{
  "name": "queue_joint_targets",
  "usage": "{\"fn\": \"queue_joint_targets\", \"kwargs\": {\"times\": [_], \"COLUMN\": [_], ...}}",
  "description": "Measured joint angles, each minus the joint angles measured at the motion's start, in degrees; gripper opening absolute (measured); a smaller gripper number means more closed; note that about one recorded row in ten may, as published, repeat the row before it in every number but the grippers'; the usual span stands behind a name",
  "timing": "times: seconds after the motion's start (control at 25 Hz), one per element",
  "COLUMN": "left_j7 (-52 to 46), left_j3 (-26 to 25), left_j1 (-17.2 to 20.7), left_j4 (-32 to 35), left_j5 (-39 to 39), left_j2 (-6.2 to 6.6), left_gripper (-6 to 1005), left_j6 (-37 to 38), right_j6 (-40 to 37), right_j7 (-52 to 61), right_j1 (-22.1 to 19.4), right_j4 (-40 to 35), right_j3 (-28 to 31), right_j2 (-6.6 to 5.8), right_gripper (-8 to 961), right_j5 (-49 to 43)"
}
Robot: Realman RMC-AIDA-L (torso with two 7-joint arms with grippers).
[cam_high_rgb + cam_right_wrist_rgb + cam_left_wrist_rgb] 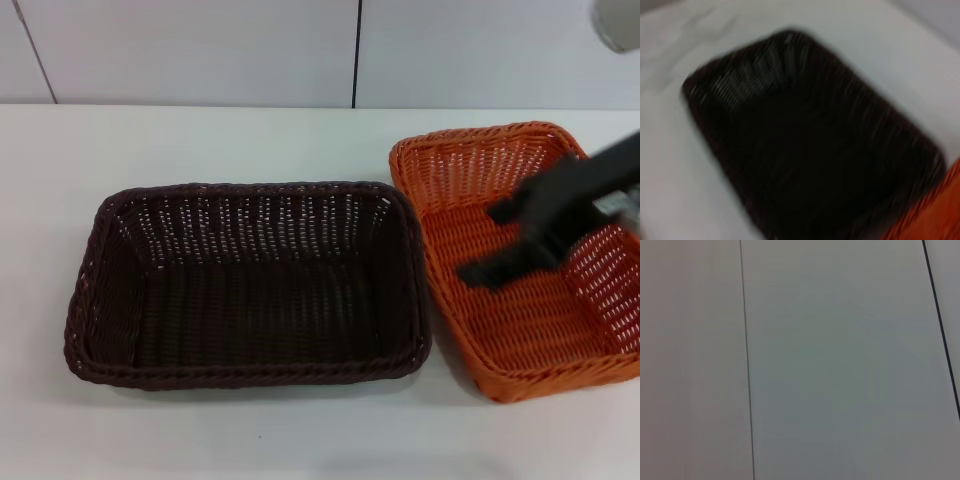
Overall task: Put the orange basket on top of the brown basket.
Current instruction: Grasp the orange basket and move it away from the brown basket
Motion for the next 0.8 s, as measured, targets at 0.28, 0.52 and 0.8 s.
{"fn": "queue_joint_targets", "kwargs": {"times": [0.28, 0.52, 0.8], "left_j7": [0.24, 0.31, 0.34], "left_j3": [0.04, 0.05, 0.05], "left_j1": [-0.95, -1.02, -0.99], "left_j4": [0.13, -0.07, 0.29], "left_j5": [-1.25, -1.64, -2.06], "left_j2": [0.09, 0.09, 0.19], "left_gripper": [756, 755, 755], "left_j6": [-2.69, -2.70, -3.43], "right_j6": [-11.29, -11.99, -9.86], "right_j7": [-8.12, -9.34, -9.94], "right_j1": [-0.22, 0.36, 0.65], "right_j4": [0.82, 4.00, 8.61], "right_j3": [1.37, 0.04, -4.19], "right_j2": [-0.18, 0.00, 0.80], "right_gripper": [767, 765, 763], "right_j5": [-4.57, -6.85, -12.62]}}
